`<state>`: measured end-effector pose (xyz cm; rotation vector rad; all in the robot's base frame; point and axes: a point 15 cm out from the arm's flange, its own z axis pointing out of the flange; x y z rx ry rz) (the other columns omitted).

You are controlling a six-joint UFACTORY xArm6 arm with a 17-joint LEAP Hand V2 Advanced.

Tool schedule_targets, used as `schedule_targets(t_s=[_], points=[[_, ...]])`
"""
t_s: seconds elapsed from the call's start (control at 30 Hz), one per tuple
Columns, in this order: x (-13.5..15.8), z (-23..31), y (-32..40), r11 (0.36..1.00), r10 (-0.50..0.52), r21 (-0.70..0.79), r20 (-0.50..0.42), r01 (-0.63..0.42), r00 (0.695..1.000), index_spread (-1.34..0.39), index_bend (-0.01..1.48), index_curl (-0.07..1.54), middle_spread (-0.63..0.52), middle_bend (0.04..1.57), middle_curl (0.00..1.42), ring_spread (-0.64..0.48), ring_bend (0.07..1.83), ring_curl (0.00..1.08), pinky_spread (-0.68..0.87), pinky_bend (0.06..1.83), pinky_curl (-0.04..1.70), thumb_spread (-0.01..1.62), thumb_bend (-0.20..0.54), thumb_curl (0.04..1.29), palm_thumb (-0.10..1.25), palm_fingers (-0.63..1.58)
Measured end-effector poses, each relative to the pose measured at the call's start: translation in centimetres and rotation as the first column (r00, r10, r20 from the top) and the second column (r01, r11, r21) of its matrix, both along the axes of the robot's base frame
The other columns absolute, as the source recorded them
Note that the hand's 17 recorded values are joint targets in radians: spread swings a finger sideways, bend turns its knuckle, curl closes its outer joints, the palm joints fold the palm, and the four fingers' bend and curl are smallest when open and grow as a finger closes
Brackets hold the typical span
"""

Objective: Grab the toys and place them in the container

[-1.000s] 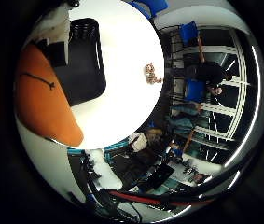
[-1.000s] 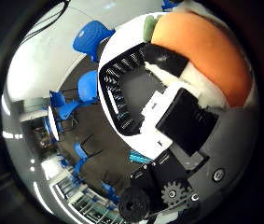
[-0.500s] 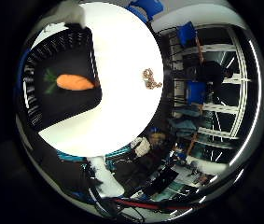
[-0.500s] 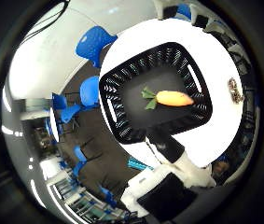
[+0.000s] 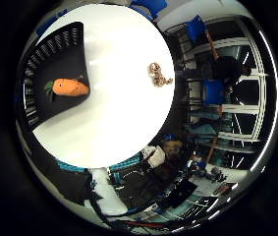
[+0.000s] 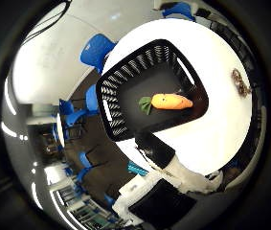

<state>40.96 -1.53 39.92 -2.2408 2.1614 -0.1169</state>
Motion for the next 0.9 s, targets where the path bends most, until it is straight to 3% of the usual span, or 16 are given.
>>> schedule_targets(t_s=[0.27, 0.43, 0.73, 0.9], points=[[-1.4, -0.9, -9.5, 0.987, -0.156, 0.022, -0.023, 0.156, 0.988, -0.27, 0.16, 0.31, 0.09, 0.25, 0.32, 0.13, 0.64, 0.23, 0.44, 0.65, 0.32, 1.12, -0.022, 0.29, 0.51, 0.20], [-2.3, -4.1, -16.6, 0.962, -0.269, 0.032, -0.091, 0.272, 0.959, -0.21, 0.16, 0.30, 0.14, 0.24, 0.33, 0.18, 0.59, 0.21, 0.45, 0.66, 0.30, 1.12, -0.021, 0.28, 0.50, 0.17], [-0.4, -6.8, -25.6, 0.914, -0.399, 0.035, -0.108, 0.405, 0.911, -0.17, 0.16, 0.28, 0.21, 0.25, 0.33, 0.22, 0.51, 0.19, 0.44, 0.64, 0.27, 1.14, -0.017, 0.29, 0.52, 0.12], [1.3, -8.3, -27.9, 0.903, -0.424, 0.035, -0.095, 0.428, 0.901, -0.17, 0.15, 0.28, 0.22, 0.24, 0.33, 0.22, 0.50, 0.20, 0.44, 0.62, 0.26, 1.14, -0.017, 0.30, 0.54, 0.12]])
